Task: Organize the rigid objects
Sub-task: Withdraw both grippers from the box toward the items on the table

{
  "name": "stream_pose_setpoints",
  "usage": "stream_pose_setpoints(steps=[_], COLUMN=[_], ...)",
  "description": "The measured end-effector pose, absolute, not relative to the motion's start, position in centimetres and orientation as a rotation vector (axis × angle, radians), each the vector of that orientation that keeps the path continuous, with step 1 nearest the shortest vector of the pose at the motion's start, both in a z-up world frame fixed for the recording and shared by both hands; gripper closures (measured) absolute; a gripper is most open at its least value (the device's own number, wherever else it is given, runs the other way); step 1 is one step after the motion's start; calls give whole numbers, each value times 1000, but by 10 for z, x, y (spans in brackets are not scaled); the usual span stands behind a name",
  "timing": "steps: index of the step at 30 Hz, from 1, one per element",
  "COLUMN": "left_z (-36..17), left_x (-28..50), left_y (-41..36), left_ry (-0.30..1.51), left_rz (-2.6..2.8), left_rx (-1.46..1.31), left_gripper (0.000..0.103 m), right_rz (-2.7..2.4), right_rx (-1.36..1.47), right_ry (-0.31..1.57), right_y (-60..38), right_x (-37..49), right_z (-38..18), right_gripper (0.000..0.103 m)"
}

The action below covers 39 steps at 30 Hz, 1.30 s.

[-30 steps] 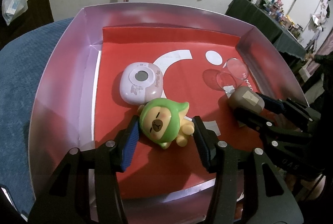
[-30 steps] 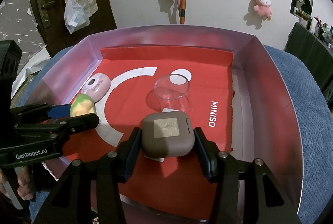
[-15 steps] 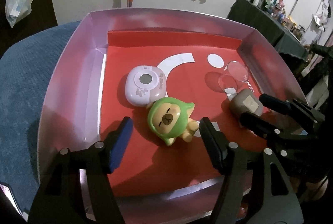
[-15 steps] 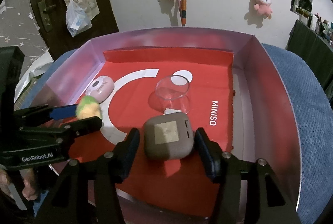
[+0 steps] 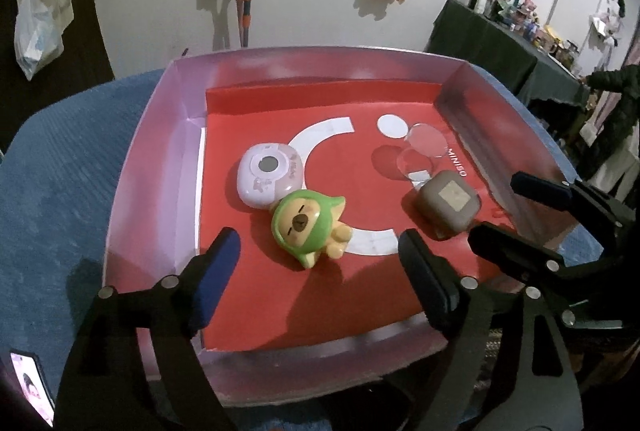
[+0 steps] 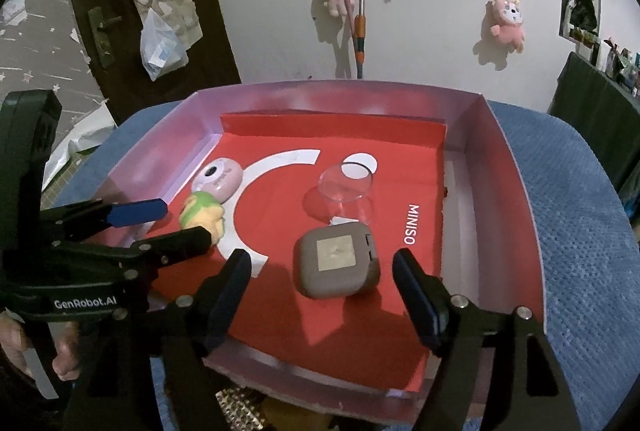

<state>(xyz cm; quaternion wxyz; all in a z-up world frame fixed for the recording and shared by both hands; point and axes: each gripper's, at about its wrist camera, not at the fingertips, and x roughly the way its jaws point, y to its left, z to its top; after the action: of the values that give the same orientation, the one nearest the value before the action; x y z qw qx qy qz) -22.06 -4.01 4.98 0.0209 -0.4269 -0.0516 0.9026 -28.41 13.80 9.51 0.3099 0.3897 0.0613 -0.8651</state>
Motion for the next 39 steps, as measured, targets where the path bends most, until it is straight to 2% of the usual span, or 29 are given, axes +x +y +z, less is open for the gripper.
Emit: stream_pose_setpoints(steps=[2,6,9,19,39], left_z=[53,59,63,73,84], left_x=[-216,-209,-201,-176,-116], left_y=[-40,-39,-39,-40,-31], left_ry=[-158,-154,-155,-228,-169], left_rz=[2804,2814,2824,2808,2903], left_rx=[-1301,-1266,-1240,-1176,-1080], left_gripper=[16,6,6,3,3], right_rz=[-2290,-2302,-2300,-2309,-2348], right_rx=[1012,966,935,839,749], right_ry=[164,163,141,122,62], right_y=[139,144,149,159,185], right_x=[-280,-268,-259,-230,-181], right_z=[99,109,117,139,147], right_gripper=[19,14,8,0,0])
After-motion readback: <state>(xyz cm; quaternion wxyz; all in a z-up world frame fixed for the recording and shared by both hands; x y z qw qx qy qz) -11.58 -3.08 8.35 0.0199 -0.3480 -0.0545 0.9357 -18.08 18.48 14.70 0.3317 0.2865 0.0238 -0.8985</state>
